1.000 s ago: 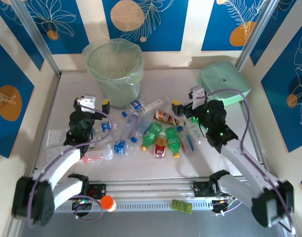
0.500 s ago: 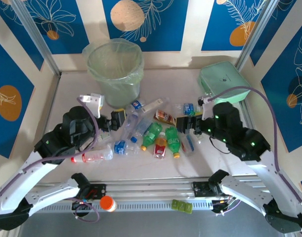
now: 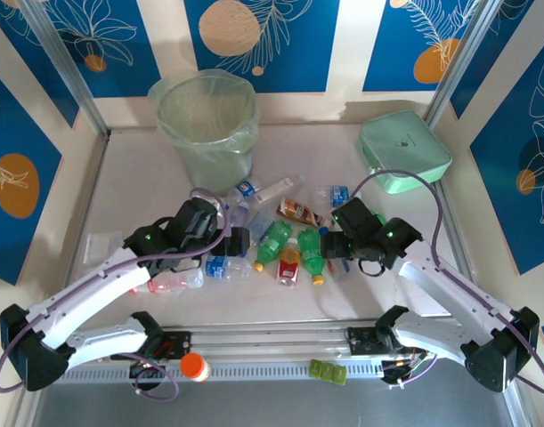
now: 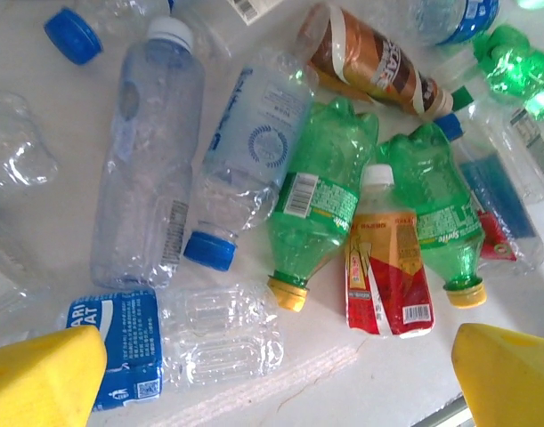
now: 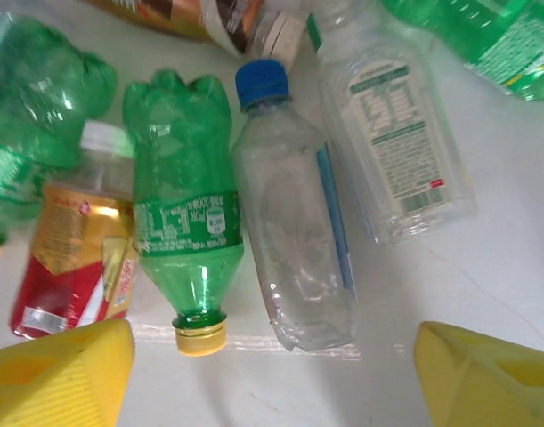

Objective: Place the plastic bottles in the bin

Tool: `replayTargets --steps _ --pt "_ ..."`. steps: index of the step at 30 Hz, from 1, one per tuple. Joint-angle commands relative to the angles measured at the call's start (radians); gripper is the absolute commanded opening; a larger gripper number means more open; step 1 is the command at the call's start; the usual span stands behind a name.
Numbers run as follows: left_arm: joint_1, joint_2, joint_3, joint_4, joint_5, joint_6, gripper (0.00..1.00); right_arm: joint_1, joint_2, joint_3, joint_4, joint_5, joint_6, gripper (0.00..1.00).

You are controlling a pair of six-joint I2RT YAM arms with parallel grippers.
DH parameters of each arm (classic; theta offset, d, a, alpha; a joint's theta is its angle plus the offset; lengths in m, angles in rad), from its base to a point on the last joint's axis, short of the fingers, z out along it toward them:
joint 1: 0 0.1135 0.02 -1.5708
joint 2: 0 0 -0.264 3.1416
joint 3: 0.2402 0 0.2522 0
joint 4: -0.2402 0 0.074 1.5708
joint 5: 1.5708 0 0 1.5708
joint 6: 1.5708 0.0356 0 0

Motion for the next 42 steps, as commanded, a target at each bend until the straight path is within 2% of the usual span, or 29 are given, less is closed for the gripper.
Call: replayTargets --steps 1,3,7,10,17,21,29,35,38,42 --pt "0.006 -0.012 0.064 -0.026 0.050 0.004 0.99 -0.093 0.005 -0.028 0.090 -0.116 -0.030 0.76" --pt "0.006 -0.003 0.099 -0.050 0.053 0.012 0.99 -0.131 0.041 -0.034 0.100 -0.181 -0.024 0.71" --pt "0.007 0.009 0.148 -0.084 0.005 -0.016 0.99 -0.116 0.100 -0.061 0.117 -0.181 -0.002 0.63" --pt "0.006 -0.004 0.127 -0.034 0.038 -0.050 0.99 -0.100 0.120 -0.086 0.126 -0.161 0.045 0.60" --pt "0.007 -0.065 0.115 -0.061 0.059 -0.120 0.99 -0.030 0.075 -0.173 0.114 -0.025 0.158 0.61" --pt "0.006 -0.128 0.124 -0.121 0.062 -0.115 0.99 -0.025 0.108 -0.189 0.128 -0.032 0.162 0.62" --pt "0.007 -0.097 0.215 -0.228 0.103 -0.059 0.99 -0.023 0.199 -0.161 0.145 -0.047 0.136 0.69" --pt "0.007 -0.031 0.276 -0.181 0.127 0.010 0.99 -0.004 0.268 -0.128 0.173 -0.032 0.111 0.70" --pt "0.007 0.014 0.255 -0.082 0.173 0.055 0.99 -0.001 0.327 -0.110 0.190 -0.050 0.108 0.69" --pt "0.007 0.077 0.239 0.051 0.176 0.094 0.99 0.008 0.390 -0.091 0.189 -0.026 0.110 0.69"
